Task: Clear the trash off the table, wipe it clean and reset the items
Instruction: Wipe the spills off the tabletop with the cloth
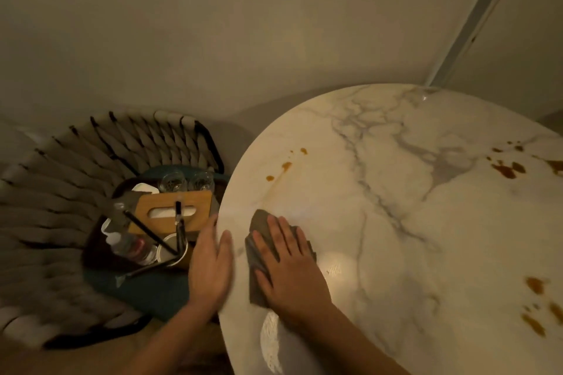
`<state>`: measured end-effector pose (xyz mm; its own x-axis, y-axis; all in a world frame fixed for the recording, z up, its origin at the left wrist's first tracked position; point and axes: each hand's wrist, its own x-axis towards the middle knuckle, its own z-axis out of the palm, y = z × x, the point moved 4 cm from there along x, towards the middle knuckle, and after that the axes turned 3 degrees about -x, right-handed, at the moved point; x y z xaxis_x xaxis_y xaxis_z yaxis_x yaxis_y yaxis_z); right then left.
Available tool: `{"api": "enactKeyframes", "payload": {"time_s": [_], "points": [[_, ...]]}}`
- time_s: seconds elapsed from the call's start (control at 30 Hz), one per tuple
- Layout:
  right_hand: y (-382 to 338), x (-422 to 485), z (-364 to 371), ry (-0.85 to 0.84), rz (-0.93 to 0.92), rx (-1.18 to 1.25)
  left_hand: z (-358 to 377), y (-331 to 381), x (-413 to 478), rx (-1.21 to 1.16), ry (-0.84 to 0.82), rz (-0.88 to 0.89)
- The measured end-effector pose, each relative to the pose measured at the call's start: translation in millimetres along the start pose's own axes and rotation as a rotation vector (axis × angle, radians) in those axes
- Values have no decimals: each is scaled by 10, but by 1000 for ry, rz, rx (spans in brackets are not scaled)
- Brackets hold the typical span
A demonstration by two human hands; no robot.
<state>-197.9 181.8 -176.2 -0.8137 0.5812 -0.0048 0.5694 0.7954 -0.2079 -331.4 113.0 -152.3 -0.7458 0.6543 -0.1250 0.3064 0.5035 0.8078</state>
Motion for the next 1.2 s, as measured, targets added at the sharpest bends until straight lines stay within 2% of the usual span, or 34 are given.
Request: {"api": "enactKeyframes", "payload": {"time_s": [0.07,0.2,0.4,0.57,0.73,0.87,1.03,1.2], "points": [[-45,-238,40,-11,-30,-1,-51,96,218,-21,-53,-6],[-263,-514,113,-60,-80,-8,66,33,559,-75,-163,-142],[-303,-150,84,-121,-233,4,150,-168,626,-304,-295,-251],[142,601,-100,-127,-248,-37,160,-223,648,-361,-157,-148],[930,1465,-272,-68,-52,-128,147,-306,659,-45,-127,-144],[1311,1827,-301,-45,99,-137,183,-328,583,25,-107,-133],[1169,1798,-233,-23,179,-101,167,-346,557,-25,-92,-216],[669,1390,-259,-57,29,-98,112,-216,700,-88,-73,-176]]}}
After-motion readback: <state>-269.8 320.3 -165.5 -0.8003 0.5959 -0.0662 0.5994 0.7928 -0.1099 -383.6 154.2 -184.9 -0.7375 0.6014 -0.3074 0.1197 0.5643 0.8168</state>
